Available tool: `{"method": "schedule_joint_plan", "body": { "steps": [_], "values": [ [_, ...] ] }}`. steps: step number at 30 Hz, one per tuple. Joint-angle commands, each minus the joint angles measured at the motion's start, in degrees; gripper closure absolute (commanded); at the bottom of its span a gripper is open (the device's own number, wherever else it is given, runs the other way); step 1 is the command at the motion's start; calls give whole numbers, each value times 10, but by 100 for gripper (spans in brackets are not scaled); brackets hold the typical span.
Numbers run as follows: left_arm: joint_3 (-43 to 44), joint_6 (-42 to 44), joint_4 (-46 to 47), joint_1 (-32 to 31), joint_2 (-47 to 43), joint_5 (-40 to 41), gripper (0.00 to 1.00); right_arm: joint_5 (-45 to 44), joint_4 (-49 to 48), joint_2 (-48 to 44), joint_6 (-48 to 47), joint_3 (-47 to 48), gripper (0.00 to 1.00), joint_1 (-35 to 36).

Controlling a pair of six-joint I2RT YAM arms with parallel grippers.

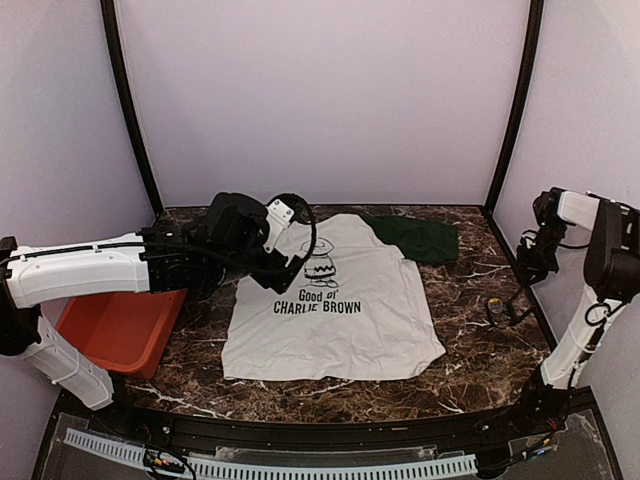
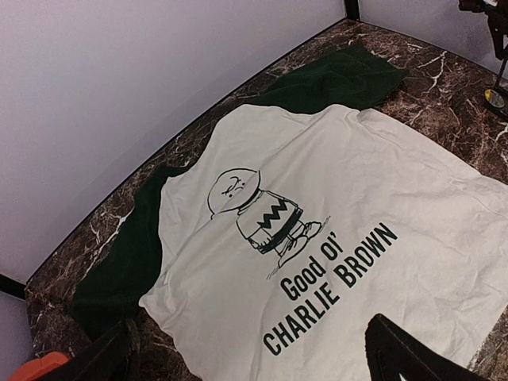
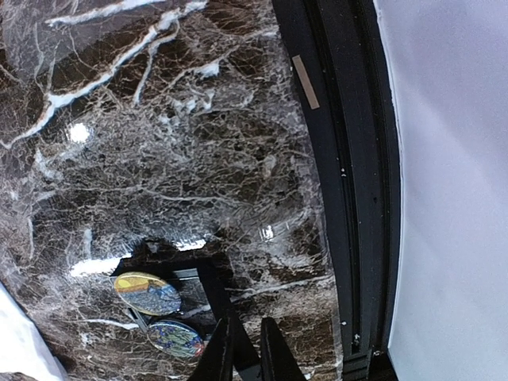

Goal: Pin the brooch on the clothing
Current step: Move the brooch box to the center of the board.

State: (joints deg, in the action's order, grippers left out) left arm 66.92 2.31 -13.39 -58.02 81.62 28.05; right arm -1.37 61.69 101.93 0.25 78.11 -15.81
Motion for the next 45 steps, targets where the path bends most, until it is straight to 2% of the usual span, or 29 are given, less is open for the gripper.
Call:
{"method": "schedule_joint_plan", "body": {
  "steps": [1,10,18,31,39,45],
  "values": [
    [-6,-7,-4,-3,1,-4,1,-12,8,12,1,21,88,6],
    [-6,-9,-4,-3,4,-7,1,-15,15,28,1,54,87,8],
    [-6,-8,-5,-3,4,-7,1,4,13,-3,-5,14,67,9],
    [-9,-7,-3,-3,-5,-7,1,12,0,-37,-15,-30,67,4],
    [-9,-7,-3,-3,-8,-11,1,-6,3,-55,-13,-14,50,-2],
    [-9,-5,-2,-3,-4,-9,1,11,3,-85,-20,6,44,-1]
  ]
}}
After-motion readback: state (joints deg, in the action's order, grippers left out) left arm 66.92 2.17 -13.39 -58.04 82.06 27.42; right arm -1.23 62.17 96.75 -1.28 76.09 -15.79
